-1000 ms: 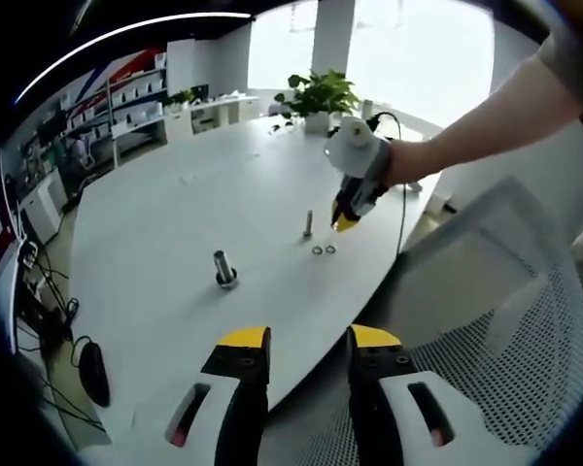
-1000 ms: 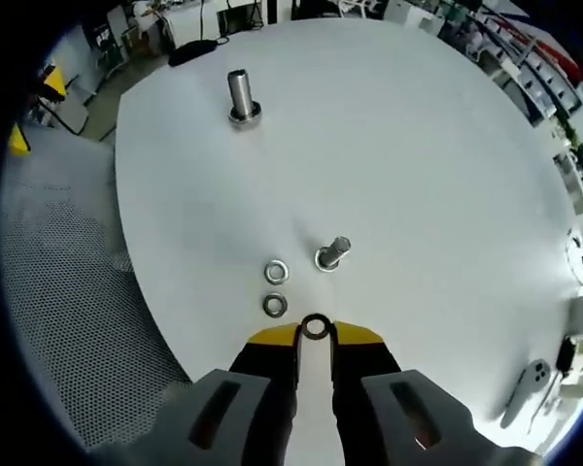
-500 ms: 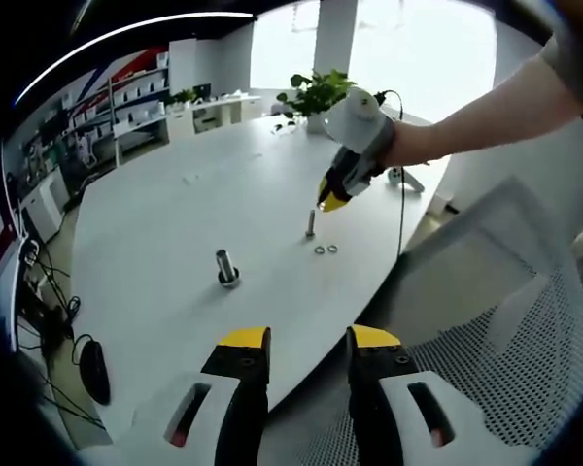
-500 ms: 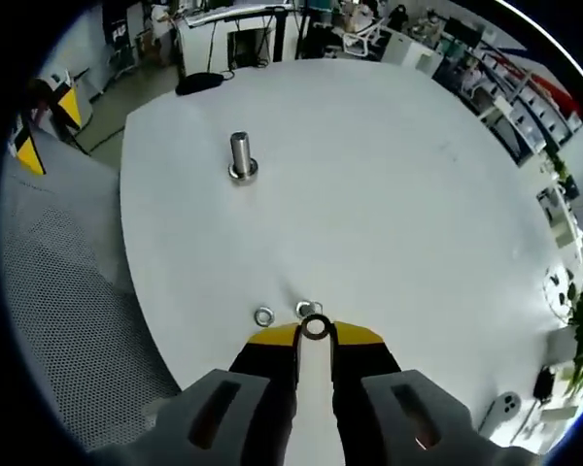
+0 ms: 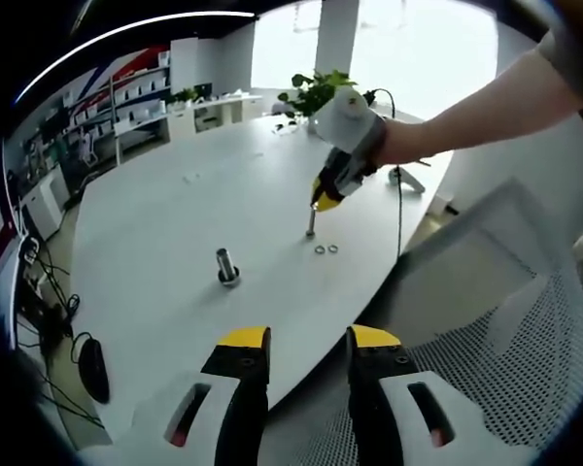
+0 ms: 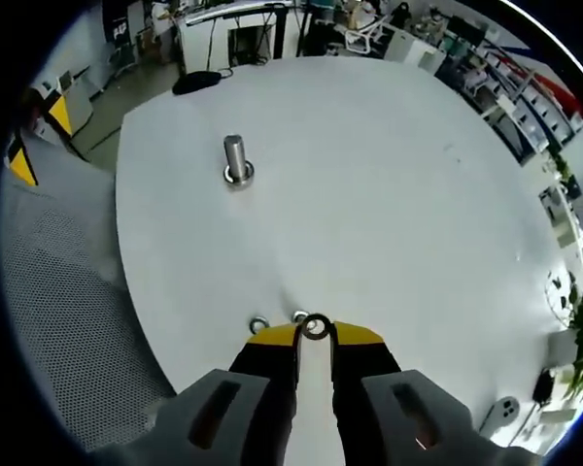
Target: Place the washer onto the threaded stud by aligning its center hole with the stud, sliding it down to the base, and recovering from edge contact or off-axis alignment until the washer reaches the visible bottom stop.
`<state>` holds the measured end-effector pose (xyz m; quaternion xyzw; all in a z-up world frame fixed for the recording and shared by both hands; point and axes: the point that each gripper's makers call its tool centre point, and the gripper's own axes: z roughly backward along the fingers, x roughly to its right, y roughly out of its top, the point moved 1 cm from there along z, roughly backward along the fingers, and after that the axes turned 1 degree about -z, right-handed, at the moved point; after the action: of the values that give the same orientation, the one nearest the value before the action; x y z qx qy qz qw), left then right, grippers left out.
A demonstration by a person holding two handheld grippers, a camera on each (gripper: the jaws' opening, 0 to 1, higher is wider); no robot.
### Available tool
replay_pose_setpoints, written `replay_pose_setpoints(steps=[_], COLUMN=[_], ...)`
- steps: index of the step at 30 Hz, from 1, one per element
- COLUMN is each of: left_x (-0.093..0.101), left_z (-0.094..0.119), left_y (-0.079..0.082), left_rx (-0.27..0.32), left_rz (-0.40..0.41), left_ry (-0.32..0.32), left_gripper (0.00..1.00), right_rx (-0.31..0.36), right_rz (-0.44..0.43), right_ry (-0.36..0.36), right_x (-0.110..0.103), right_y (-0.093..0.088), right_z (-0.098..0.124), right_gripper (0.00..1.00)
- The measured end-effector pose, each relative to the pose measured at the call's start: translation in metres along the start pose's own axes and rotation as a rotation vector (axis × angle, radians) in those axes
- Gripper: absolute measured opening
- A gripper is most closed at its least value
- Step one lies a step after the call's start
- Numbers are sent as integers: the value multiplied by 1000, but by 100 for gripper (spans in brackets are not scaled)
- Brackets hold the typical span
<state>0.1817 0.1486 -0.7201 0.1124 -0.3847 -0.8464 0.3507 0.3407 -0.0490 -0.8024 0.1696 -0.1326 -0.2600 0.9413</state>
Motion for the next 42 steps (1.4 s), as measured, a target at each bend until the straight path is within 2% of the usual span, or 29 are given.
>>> replay_pose_setpoints(steps=[17, 24, 27, 32, 34, 42], left_x=[1, 1, 1, -1, 0, 0], left_z=[0, -1, 0, 0, 0, 0], left_y=[0, -1, 0, 0, 0, 0], left_rx=[3, -8, -2, 1, 2, 0], left_rz=[4, -8, -1, 4, 1, -7], left_ry=[-7, -7, -5, 1, 2, 1], left_gripper=[29, 29, 29, 29, 29, 29], right_rx=[-41, -66, -76, -101, -115, -110], right_rz=[7, -41, -102, -77, -93, -100], right_ry=[7, 28, 35, 23, 24, 15], right_x=[-4, -6, -4, -5, -5, -4], right_y=[-3, -11, -14, -17, -19, -17], right_z=[-17, -32, -41, -51, -55, -54], right_gripper=[14, 14, 14, 14, 14, 14])
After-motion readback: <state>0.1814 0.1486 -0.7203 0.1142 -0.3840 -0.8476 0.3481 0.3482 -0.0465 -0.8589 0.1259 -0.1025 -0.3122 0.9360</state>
